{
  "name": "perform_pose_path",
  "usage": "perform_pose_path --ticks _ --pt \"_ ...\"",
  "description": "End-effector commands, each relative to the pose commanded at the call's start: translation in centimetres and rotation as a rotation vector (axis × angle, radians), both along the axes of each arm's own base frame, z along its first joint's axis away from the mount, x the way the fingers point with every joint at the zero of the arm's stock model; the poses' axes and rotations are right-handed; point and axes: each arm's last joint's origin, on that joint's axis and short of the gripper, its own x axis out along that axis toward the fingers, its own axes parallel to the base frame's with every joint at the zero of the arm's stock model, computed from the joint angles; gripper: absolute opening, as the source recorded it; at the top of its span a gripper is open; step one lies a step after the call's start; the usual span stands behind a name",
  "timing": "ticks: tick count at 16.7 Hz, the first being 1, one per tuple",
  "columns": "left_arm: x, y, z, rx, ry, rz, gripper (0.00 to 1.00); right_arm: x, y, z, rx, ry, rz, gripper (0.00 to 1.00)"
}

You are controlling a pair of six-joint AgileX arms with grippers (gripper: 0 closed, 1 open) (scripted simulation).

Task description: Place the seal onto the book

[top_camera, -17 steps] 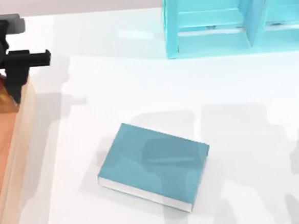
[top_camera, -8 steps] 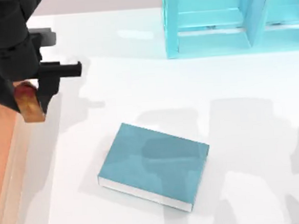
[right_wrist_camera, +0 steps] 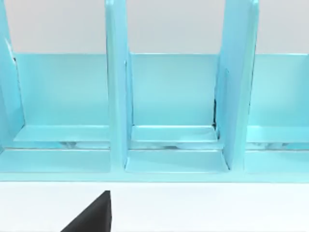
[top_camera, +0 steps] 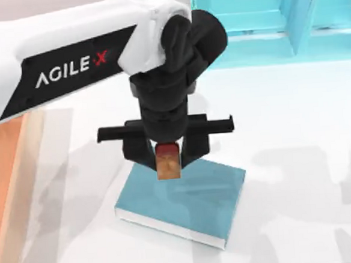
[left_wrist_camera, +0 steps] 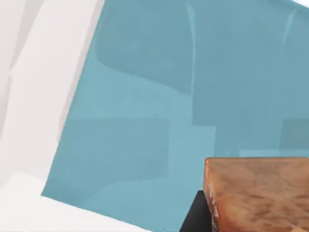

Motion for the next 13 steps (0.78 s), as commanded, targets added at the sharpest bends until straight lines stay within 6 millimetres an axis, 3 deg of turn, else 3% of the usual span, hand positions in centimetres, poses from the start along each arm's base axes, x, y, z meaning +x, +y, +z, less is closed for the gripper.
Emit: perform_pose_path --ticks 2,13 --pt "-0.76 -1.30 -0.46 -0.012 -0.011 0.001 0.00 0.00 0.00 0.00 0.000 0.000 0.000 1.00" --pt "-0.82 -1.39 0.00 -0.013 -0.012 0.001 0.00 0.00 0.00 0.00 0.000 0.000 0.000 1.00"
